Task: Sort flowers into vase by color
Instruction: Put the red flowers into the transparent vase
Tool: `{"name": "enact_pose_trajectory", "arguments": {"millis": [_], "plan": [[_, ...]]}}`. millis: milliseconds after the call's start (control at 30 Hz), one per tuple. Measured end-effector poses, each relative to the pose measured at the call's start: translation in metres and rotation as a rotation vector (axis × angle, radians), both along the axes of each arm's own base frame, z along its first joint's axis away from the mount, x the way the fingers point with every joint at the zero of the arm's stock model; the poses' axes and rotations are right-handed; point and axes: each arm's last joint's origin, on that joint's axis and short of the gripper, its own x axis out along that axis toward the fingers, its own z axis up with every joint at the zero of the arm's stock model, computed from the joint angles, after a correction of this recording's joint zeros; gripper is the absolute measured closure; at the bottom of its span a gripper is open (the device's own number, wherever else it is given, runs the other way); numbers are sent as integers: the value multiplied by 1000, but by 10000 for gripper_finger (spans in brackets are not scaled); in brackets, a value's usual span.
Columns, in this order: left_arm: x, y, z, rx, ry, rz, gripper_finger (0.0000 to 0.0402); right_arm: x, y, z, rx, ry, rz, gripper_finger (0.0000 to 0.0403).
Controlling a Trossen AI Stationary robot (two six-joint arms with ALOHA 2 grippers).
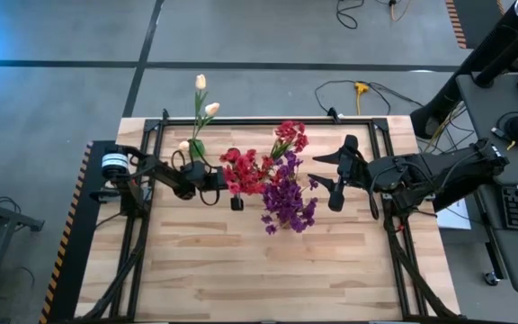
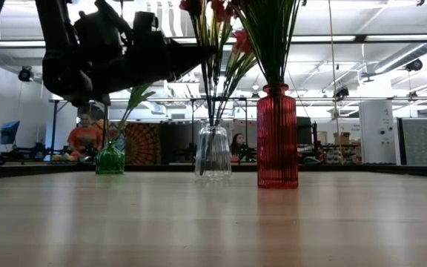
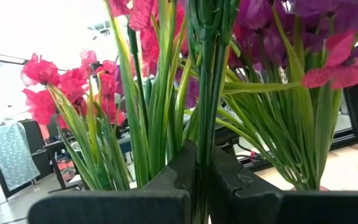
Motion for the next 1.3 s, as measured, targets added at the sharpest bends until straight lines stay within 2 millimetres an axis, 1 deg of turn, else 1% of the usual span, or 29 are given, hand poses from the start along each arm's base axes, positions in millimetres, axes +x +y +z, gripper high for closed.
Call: {"name": "enact_pose_trajectory", "arguments": {"millis": [167,1300], "plan": [[0,0,-2,29,13,11,401,0,0,0,0,0,0,193],[0,2,-5,25,46,16,401,0,0,-3,-2,7,0,193]]}}
